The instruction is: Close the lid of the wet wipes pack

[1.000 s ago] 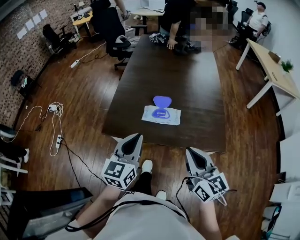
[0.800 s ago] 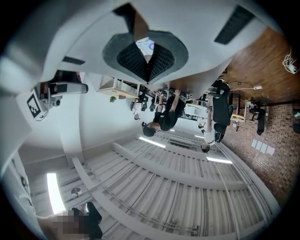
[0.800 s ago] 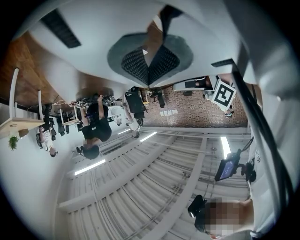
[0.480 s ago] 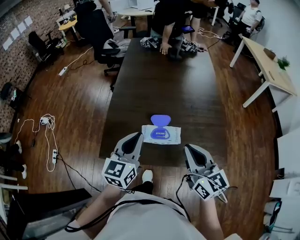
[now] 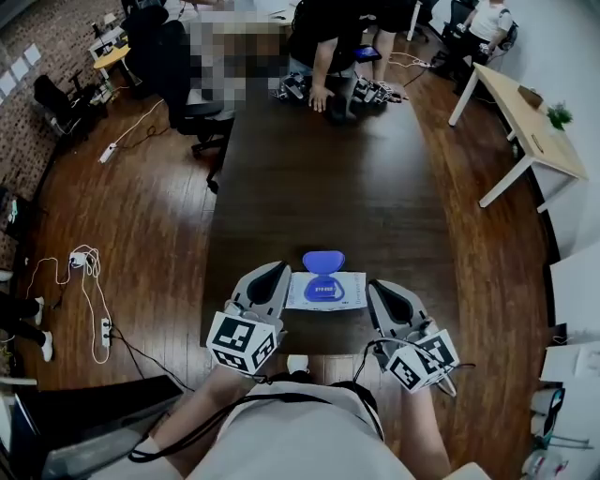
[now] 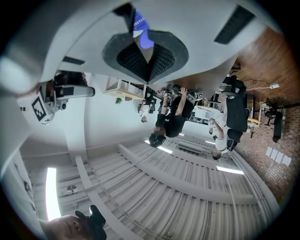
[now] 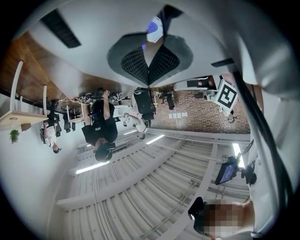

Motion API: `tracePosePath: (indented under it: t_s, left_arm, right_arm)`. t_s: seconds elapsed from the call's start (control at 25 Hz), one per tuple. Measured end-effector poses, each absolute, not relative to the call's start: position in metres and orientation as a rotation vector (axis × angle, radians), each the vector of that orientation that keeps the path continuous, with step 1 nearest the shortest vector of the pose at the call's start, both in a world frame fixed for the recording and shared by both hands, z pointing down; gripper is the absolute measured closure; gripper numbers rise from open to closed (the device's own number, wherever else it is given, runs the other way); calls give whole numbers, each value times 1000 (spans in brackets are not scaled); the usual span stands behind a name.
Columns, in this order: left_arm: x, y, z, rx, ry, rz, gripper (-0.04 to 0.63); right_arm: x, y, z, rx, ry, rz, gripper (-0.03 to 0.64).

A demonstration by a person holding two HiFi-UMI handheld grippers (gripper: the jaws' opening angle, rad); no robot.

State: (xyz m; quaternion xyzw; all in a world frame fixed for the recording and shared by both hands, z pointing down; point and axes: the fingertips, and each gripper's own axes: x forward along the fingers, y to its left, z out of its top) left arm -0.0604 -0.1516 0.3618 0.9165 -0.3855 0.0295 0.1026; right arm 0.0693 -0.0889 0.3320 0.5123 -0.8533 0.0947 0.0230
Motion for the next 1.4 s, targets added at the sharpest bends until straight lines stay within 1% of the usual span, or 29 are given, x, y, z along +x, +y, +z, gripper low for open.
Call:
tracePosePath:
  t_s: [0.48, 0.92, 1.04, 1.24, 1.36, 1.4]
  left_arm:
    - [-49, -185, 390, 2680, -1048, 154, 594]
    - [-33, -200, 438, 2592, -1115, 253, 594]
    - [-29, -201, 453, 2563, -1131, 275, 594]
    - [-29, -200, 481, 2501, -1164, 297, 594]
    - [-33, -201, 496, 2459, -1191, 299, 594]
    - [-34, -199, 501, 2443, -1197, 302, 594]
  right_arm:
    - [66, -141, 364, 1518, -2613, 352, 611]
    - [71, -184, 444, 1236, -2631, 470, 609]
    - [69, -193, 466, 1162, -2624, 493, 548]
    - [66, -205, 503, 1061, -2580, 477, 511]
    - [61, -213, 521, 998, -2552, 455, 459]
    - [60, -215, 526, 976, -2546, 453, 453]
